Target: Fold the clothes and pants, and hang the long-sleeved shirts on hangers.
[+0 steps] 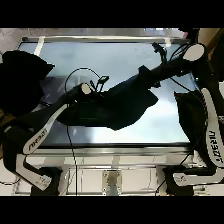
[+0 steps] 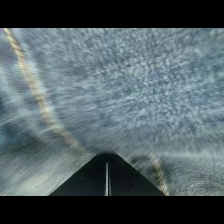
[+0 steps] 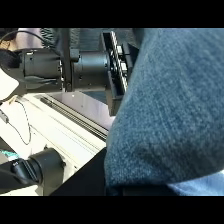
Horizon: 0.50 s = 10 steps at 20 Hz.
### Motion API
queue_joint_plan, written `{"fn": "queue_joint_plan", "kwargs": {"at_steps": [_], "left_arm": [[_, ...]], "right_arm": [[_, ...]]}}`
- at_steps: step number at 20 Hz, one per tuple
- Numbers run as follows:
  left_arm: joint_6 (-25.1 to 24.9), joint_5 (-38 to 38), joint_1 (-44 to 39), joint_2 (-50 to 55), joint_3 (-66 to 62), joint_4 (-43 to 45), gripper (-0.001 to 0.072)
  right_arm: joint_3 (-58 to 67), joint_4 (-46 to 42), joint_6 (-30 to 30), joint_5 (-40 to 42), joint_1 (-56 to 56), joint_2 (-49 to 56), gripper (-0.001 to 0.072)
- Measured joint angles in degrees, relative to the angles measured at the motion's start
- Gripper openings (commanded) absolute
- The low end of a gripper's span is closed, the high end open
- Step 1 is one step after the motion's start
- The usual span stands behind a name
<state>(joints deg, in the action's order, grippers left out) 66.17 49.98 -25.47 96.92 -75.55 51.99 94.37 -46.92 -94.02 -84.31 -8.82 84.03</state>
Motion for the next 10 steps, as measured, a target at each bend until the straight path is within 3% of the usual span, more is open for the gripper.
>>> {"fn": "queue_joint_plan", "kwargs": {"at_steps": [8,9,10], "left_arm": [[0.70,12.46,20.15,-19.54,0.00,3.34,0.0033],[0.68,13.79,22.73,-22.14,0.00,3.56,0.0034],[0.55,15.02,25.31,-24.85,0.00,3.58,0.0034]], "right_arm": [[9.22,0.52,-6.14,13.84,-17.29,11.30,0.0029],[10.16,1.27,-6.80,16.94,-20.04,13.62,0.0074],[11.08,2.23,-7.08,20.85,-22.71,15.82,0.0250]]}}
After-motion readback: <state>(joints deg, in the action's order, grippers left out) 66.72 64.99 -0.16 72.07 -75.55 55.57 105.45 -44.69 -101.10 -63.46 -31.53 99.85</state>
